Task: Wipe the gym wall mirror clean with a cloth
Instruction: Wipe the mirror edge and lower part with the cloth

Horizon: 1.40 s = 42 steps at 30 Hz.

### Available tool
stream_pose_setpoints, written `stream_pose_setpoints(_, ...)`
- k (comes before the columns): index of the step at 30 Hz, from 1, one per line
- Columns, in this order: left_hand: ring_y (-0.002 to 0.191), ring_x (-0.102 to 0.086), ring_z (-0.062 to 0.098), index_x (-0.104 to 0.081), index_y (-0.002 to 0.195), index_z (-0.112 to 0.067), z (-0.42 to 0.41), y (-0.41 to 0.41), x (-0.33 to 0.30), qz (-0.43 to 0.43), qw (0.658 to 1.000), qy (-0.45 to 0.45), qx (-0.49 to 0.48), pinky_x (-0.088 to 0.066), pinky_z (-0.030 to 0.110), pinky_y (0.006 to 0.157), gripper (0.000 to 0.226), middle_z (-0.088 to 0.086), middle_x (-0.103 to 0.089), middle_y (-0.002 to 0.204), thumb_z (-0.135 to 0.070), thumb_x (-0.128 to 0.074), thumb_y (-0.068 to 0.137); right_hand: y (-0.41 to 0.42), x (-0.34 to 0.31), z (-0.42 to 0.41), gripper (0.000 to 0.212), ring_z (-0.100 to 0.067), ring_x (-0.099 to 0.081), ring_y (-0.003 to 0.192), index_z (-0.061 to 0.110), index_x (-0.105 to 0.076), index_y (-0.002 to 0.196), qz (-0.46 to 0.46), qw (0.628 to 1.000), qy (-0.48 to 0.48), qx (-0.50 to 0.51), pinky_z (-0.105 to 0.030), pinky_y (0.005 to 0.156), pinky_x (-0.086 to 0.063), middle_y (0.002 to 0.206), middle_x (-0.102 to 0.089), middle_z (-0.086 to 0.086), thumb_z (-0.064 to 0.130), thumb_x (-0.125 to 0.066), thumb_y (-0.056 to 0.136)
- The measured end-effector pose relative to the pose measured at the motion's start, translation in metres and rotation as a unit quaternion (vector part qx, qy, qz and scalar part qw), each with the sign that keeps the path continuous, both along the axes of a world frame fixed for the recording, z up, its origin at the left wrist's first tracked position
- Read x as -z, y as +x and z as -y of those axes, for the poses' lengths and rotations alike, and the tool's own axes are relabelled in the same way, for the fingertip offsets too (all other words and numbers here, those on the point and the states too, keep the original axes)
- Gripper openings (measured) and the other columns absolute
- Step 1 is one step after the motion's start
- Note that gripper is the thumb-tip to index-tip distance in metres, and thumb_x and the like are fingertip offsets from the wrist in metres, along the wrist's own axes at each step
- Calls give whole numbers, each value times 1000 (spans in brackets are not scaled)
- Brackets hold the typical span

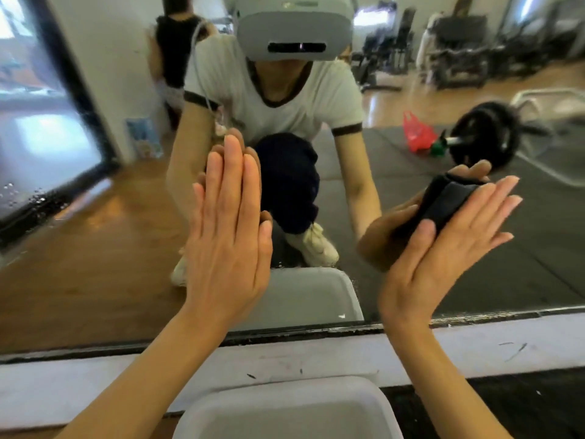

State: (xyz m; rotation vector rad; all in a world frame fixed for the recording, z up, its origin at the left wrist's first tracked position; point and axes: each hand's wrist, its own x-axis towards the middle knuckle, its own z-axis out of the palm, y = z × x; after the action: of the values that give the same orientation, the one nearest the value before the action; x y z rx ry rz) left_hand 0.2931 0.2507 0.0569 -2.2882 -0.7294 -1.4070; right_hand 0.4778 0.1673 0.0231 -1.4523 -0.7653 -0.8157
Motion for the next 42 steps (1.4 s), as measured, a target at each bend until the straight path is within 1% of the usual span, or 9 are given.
stream_pose_setpoints(4, 153, 18, 14, -1, 156, -1, 0, -1, 0, -4, 1000, 3, 5, 4, 38, 126, 64, 22, -3, 161, -14, -35, 103, -83, 24, -31, 60, -23, 9, 155, 14, 4, 160, 118, 990, -75, -32, -45, 124, 8, 168, 13, -3, 22, -26, 109)
stream_pose_setpoints(8, 152, 18, 14, -8, 156, 2, -2, -4, 0, -11, 1000, 6, 16, 4, 39, 126, 63, 22, -4, 161, -11, -37, 102, -59, 39, -24, 71, -19, 8, 155, 13, 4, 160, 296, 943, -151, -10, -42, 124, 9, 168, 13, 0, 18, -39, 105)
stream_pose_setpoints(12, 152, 18, 15, -8, 157, 3, -3, -5, 1, -15, 1000, 14, 8, 6, 38, 126, 66, 23, -5, 161, -11, -40, 101, 11, 37, 10, 54, -20, 7, 155, 7, -8, 159, 64, 996, -66, 16, -44, 125, 7, 168, 2, -13, 25, -24, 110)
stream_pose_setpoints(16, 152, 17, 15, -8, 157, 4, -1, -4, 2, -9, 1000, 22, 5, 8, 36, 125, 68, 24, -7, 161, -9, -43, 99, -28, 25, -12, 56, -37, -1, 154, -4, -11, 156, -143, 988, 59, 11, -45, 123, 6, 165, -6, -20, 12, -28, 105)
stream_pose_setpoints(23, 154, 11, 19, -4, 157, 1, -2, -14, -2, -22, 996, 4, 89, 3, 41, 126, 64, 14, -3, 166, -9, -35, 102, -93, 69, -32, 57, -19, 4, 155, 17, 3, 161, 203, 969, -142, -9, -42, 125, 5, 169, 9, 1, 26, -25, 112)
stream_pose_setpoints(31, 156, 9, 20, 1, 161, -8, -39, -99, 8, -26, 999, 13, 31, 3, 40, 127, 69, 3, 10, 167, -16, -33, 101, -64, 40, -28, 64, -28, 4, 155, 5, -9, 159, -151, 988, 27, 15, -30, 122, 12, 168, 1, -8, 10, -34, 100)
stream_pose_setpoints(34, 156, 10, 19, 5, 161, -11, -46, -101, 13, -30, 999, 28, 23, 4, 39, 127, 71, -2, 18, 168, -18, -33, 101, -133, 49, -57, 72, -18, 10, 155, 18, -7, 159, 1, 998, -65, -1, -35, 124, 12, 167, 14, 8, 20, -39, 94)
stream_pose_setpoints(38, 156, 11, 19, 6, 161, -11, -49, -102, 14, -42, 998, 33, 18, 5, 37, 126, 69, -1, 19, 167, -20, -31, 104, -151, 69, -60, 79, -22, 0, 156, 12, -4, 161, 292, 940, -175, -6, -44, 125, 1, 169, 4, -3, 19, -48, 96)
stream_pose_setpoints(42, 156, 10, 19, 6, 160, -10, -50, -102, 15, -42, 998, 35, 16, 5, 35, 126, 68, 0, 18, 167, -22, -30, 104, -79, 70, -27, 61, -18, 5, 155, 20, -6, 161, 209, 963, -164, 33, -42, 124, 6, 168, 9, 6, 24, -33, 106)
